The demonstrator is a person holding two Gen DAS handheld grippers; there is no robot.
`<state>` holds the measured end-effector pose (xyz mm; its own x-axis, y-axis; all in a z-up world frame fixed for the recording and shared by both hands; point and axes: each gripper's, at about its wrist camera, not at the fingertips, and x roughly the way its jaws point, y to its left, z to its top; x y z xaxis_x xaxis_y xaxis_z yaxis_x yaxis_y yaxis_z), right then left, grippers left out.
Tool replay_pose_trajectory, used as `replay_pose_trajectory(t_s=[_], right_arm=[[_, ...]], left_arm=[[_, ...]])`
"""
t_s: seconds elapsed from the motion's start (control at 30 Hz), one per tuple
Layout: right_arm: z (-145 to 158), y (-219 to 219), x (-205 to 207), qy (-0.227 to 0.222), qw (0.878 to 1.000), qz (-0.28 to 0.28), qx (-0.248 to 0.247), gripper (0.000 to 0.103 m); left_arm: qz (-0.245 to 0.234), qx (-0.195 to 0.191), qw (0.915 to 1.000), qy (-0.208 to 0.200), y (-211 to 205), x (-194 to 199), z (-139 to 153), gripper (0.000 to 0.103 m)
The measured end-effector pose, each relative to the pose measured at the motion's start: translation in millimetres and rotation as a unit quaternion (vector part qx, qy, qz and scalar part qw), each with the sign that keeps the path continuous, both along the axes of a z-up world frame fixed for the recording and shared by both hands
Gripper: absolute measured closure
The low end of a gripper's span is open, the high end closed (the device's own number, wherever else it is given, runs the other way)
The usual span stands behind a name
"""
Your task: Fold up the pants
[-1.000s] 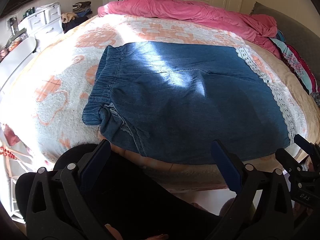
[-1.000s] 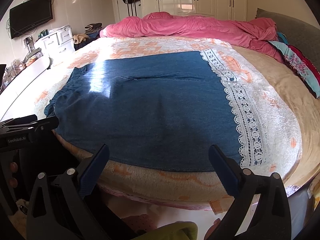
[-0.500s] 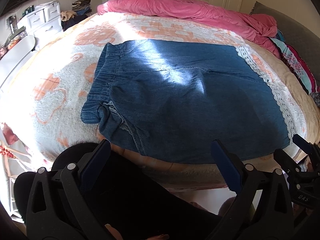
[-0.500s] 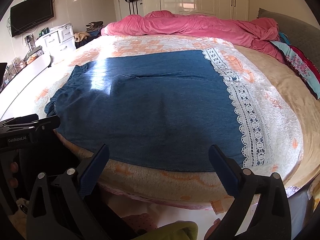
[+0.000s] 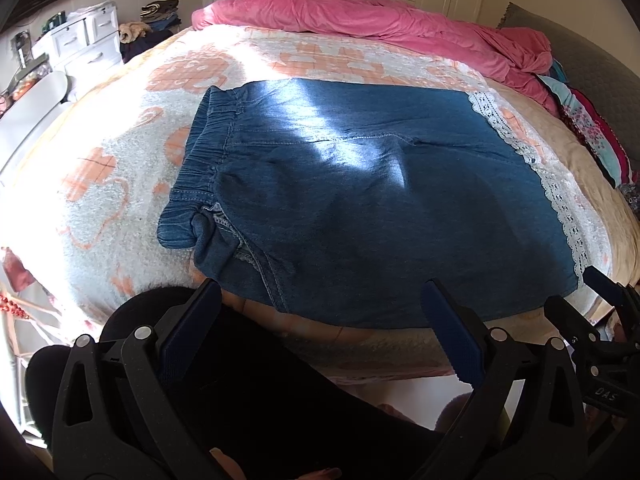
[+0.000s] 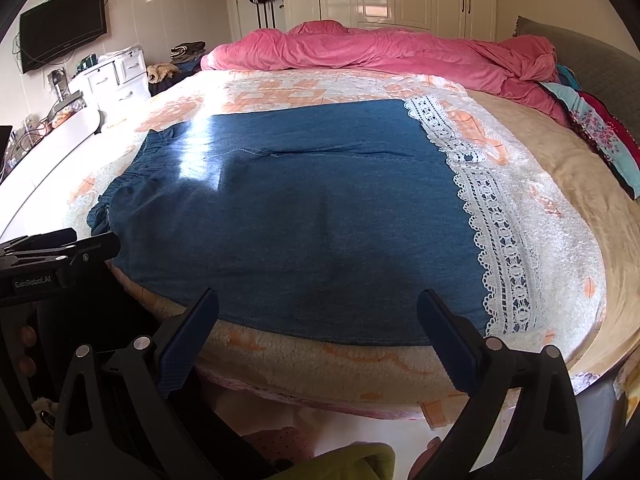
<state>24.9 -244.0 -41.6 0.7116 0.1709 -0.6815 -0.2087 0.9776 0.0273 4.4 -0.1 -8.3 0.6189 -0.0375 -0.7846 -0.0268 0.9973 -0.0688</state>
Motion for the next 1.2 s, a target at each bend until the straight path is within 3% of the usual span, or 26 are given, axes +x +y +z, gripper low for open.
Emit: replay_pose_trajectory(t_s=[0.43, 0.73, 1.2], right_arm=[[5.7, 10.9, 17.2, -0.01, 1.0, 0.017, -0.012, 0.004], [13.6, 18.5, 78.6, 0.03, 0.998, 0.046, 0.007, 0.004], [30.6, 53.4, 164.2, 0.014, 0.995, 0.097, -0.023, 0.004]], left_arm=[[0.004, -0.007, 1.0, 0.004, 7.9, 11.5, -2.5, 0.009], [0.011, -0.011, 0.9998, 0.011, 24.3, 47.1, 3.6, 0.009], [0.041, -0.023, 0.9988, 0.009, 73.9, 113.3, 10.5, 0.009]])
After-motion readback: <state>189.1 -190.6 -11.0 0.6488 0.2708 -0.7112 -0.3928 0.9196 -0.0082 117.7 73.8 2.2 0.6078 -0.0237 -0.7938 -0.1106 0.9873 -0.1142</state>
